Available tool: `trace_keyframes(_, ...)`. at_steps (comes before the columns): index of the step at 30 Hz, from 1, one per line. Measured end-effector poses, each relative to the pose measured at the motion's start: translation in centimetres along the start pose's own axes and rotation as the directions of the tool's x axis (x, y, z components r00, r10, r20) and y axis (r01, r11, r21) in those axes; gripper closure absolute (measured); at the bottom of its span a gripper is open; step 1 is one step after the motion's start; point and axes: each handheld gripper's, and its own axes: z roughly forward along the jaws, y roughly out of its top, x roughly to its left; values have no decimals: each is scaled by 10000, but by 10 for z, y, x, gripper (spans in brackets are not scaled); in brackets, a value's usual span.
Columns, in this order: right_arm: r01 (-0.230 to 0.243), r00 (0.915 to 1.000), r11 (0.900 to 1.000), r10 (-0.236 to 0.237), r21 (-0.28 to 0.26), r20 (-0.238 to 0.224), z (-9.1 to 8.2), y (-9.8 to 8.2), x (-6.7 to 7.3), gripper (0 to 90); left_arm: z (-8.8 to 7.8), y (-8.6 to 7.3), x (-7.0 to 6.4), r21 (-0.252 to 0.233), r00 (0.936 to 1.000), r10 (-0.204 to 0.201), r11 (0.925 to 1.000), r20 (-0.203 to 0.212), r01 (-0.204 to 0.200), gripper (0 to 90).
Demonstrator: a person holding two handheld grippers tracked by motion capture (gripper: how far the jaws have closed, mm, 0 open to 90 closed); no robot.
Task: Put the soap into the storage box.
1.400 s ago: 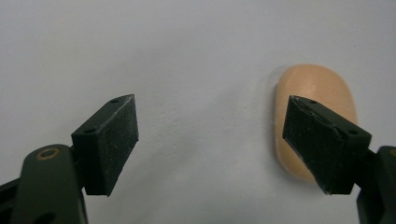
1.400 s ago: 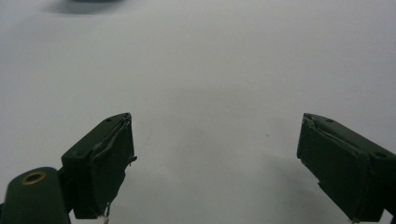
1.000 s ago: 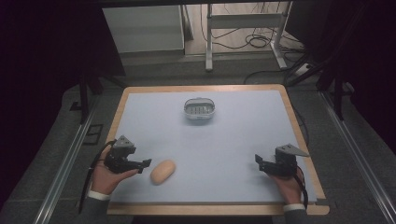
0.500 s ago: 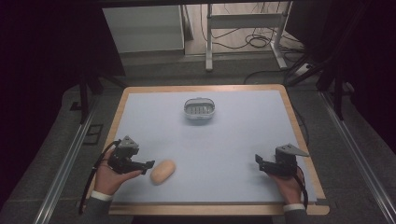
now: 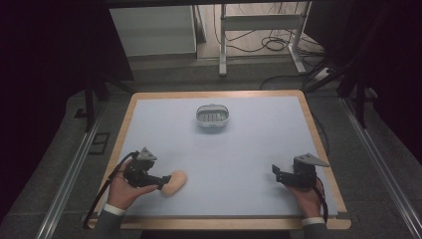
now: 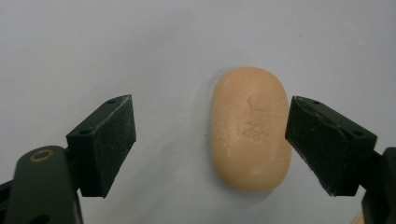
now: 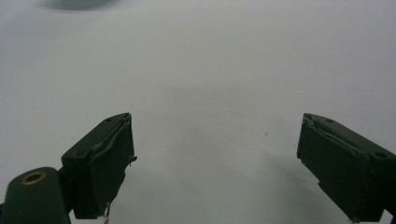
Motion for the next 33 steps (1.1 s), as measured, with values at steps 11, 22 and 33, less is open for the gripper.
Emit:
trace_keyframes(11,-4,10000,10000,4,2,-1,0,0,0,110,14,3,-12,533,9997,196,9984,128,-202,157)
trace_keyframes(22,-12,10000,10000,12,10,-13,0,0,0,110,27,3,-20,978,9992,255,9948,322,-286,154)
trace_keyframes(33,-18,10000,10000,18,20,-7,0,0,0,110,37,3,-24,1293,9997,229,9913,124,-244,170)
